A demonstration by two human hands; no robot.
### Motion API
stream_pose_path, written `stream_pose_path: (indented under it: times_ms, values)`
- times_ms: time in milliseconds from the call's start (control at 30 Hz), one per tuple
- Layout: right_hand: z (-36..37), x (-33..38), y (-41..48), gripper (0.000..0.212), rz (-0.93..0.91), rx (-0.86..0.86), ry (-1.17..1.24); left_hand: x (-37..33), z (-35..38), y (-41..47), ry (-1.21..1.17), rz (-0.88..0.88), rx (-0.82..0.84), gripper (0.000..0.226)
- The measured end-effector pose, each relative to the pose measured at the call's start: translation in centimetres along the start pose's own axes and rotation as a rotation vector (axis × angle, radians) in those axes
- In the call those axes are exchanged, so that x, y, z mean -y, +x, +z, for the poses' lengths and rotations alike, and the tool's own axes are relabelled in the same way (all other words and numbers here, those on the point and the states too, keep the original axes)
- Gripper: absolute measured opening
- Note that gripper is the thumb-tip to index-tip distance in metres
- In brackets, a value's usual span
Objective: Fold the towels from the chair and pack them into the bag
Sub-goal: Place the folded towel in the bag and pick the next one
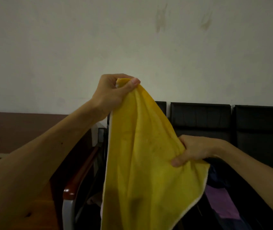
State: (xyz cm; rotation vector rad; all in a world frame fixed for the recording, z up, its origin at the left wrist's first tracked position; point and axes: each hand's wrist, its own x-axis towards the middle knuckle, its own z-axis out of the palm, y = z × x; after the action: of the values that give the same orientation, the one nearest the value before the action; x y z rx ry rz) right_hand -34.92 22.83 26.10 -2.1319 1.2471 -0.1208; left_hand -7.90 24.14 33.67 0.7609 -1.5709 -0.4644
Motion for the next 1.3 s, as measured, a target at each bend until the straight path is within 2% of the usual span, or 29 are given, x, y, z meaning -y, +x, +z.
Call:
stream_pose_path:
  times_ms: [100, 233, 333, 400, 433, 500, 567, 700, 800, 933, 1000, 1067, 1167, 1300]
  values:
    - [-1.6, -0.6, -1.5, 0.048, -0.006, -0.056, -0.079, 0.6, -1.2, -0.3, 0.018, -0.026, -0.011, 0.015]
    - [-5.5, 0.2, -4.7, 0.04, -0.07, -0.383, 0.027, 1.9, -3.7, -1.0, 0.08, -0.066, 0.064, 0.031]
    - [-6.9, 0.9, -6.0, 0.04, -0.114, -0.531, 0.071, 3.8, -4.9, -2.2, 0.458, -0.079, 0.15, 0.023]
    - [-6.4, 1.0, -5.3, 0.034, -0.067, -0.593, -0.061, 5.0, -4.6, -3.1, 0.703, 0.002, 0.169, 0.024]
    - [-5.9, 0.9, -4.7, 0.032, -0.031, -0.646, -0.198, 5.6, -4.3, -3.5, 0.726, 0.029, 0.165, 0.025]
    - [-5.0, 0.6, -3.6, 0.035, -0.005, -0.756, -0.481, 6.5, -4.1, -4.2, 0.684, 0.002, 0.176, 0.028]
    - [-4.4, -0.2, -3.1, 0.035, -0.011, -0.763, -0.532, 7.6, -4.5, -4.5, 0.594, -0.089, 0.228, 0.034]
    - [-3.2, -2.3, -2.6, 0.025, -0.022, -0.625, -0.362, 9.5, -5.2, -5.3, 0.434, -0.183, 0.337, 0.021]
    - [-2.1, -4.3, -2.4, 0.023, -0.02, -0.507, -0.162, 11.4, -6.1, -5.9, 0.353, -0.292, 0.401, 0.031]
    - [0.3, -6.9, -2.1, 0.027, 0.016, -0.374, 0.09, 13.7, -6.4, -7.9, 0.119, -0.42, 0.428, 0.045]
    - [2.1, -8.6, -1.4, 0.027, 0.063, -0.351, 0.207, 15.2, -6.0, -9.5, -0.006, -0.505, 0.371, 0.055]
    - [4.3, -10.2, -0.6, 0.029, 0.102, -0.378, 0.311, 16.7, -5.2, -11.4, -0.04, -0.576, 0.283, 0.055]
    - [7.8, -12.4, 0.7, 0.03, 0.148, -0.454, 0.492, 18.8, -3.4, -14.5, 0.019, -0.609, 0.14, 0.036]
    - [11.5, -14.6, 2.1, 0.031, 0.205, -0.509, 0.673, 21.3, -2.1, -17.7, 0.063, -0.653, 0.007, 0.024]
